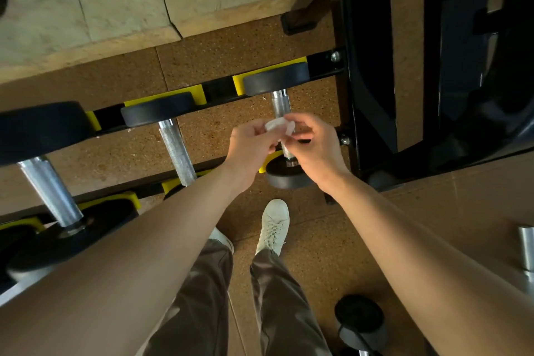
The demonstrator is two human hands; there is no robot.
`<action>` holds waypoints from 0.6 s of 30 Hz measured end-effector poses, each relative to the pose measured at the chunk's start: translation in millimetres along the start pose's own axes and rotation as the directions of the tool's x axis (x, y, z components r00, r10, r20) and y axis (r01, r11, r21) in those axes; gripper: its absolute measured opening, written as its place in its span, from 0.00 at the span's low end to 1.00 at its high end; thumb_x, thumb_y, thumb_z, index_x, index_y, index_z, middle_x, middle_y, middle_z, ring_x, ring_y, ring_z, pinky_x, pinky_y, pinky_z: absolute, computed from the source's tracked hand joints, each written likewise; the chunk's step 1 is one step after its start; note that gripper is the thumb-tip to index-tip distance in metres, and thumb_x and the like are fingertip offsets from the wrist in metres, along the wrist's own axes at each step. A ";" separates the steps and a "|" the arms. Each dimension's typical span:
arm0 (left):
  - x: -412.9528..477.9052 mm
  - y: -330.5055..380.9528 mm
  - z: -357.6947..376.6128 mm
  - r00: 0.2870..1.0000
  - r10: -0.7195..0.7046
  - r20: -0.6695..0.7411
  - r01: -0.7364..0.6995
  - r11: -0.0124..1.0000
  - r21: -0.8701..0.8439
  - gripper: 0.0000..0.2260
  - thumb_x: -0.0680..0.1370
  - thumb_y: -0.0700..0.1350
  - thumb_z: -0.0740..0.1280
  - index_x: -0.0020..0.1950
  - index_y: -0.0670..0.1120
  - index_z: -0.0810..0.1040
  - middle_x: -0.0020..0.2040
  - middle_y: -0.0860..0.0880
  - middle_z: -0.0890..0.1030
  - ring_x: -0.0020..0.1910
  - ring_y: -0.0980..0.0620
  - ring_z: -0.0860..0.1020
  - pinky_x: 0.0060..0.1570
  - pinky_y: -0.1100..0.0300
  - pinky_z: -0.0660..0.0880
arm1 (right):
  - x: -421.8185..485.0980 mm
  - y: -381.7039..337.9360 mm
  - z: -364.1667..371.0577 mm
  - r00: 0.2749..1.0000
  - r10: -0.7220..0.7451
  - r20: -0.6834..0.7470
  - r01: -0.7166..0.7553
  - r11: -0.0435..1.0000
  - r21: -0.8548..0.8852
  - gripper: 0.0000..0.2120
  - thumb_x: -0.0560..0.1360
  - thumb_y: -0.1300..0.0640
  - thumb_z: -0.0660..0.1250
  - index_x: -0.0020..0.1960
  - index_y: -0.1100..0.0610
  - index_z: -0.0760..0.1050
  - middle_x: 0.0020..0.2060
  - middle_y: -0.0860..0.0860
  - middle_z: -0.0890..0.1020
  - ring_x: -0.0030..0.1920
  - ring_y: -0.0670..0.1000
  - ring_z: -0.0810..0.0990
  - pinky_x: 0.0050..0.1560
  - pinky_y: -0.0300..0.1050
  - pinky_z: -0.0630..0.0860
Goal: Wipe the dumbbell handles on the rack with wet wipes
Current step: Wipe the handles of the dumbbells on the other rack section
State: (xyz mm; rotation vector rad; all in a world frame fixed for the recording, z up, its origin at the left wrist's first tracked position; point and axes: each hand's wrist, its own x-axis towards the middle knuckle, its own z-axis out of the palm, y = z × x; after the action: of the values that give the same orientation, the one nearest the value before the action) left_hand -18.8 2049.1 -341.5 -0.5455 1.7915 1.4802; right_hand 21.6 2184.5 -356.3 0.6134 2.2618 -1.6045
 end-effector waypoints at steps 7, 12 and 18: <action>22.2 14.6 -5.8 0.996 -0.093 0.005 0.090 0.944 -0.317 0.10 0.75 0.37 0.74 0.56 0.41 0.82 0.46 0.45 0.85 0.39 0.55 0.83 0.42 0.63 0.80 | 31.5 -20.8 -15.8 0.983 0.153 -0.105 -0.136 0.979 0.155 0.10 0.71 0.63 0.77 0.47 0.58 0.77 0.42 0.51 0.83 0.37 0.47 0.84 0.38 0.41 0.82; 38.1 15.7 -1.5 0.947 -0.207 -0.245 0.072 0.881 -0.467 0.10 0.73 0.39 0.77 0.53 0.42 0.82 0.47 0.43 0.87 0.43 0.52 0.86 0.48 0.59 0.83 | 54.3 -26.8 -4.0 0.967 0.183 -0.177 -0.147 0.968 0.202 0.09 0.71 0.70 0.73 0.49 0.61 0.81 0.43 0.54 0.85 0.42 0.49 0.87 0.43 0.44 0.84; 45.5 14.8 19.9 0.917 -0.156 -0.368 0.031 0.946 -0.322 0.07 0.72 0.45 0.79 0.41 0.48 0.82 0.40 0.50 0.85 0.39 0.53 0.81 0.48 0.57 0.81 | 71.9 -17.4 -2.2 0.925 0.186 -0.332 -0.167 0.982 0.087 0.08 0.75 0.67 0.71 0.46 0.54 0.82 0.43 0.52 0.85 0.42 0.49 0.86 0.44 0.46 0.84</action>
State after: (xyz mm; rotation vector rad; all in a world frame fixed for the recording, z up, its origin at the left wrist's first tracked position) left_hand -53.2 2077.7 -367.7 -1.1412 1.7953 1.6846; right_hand -49.2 2193.7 -375.5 1.1547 2.3143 -1.5773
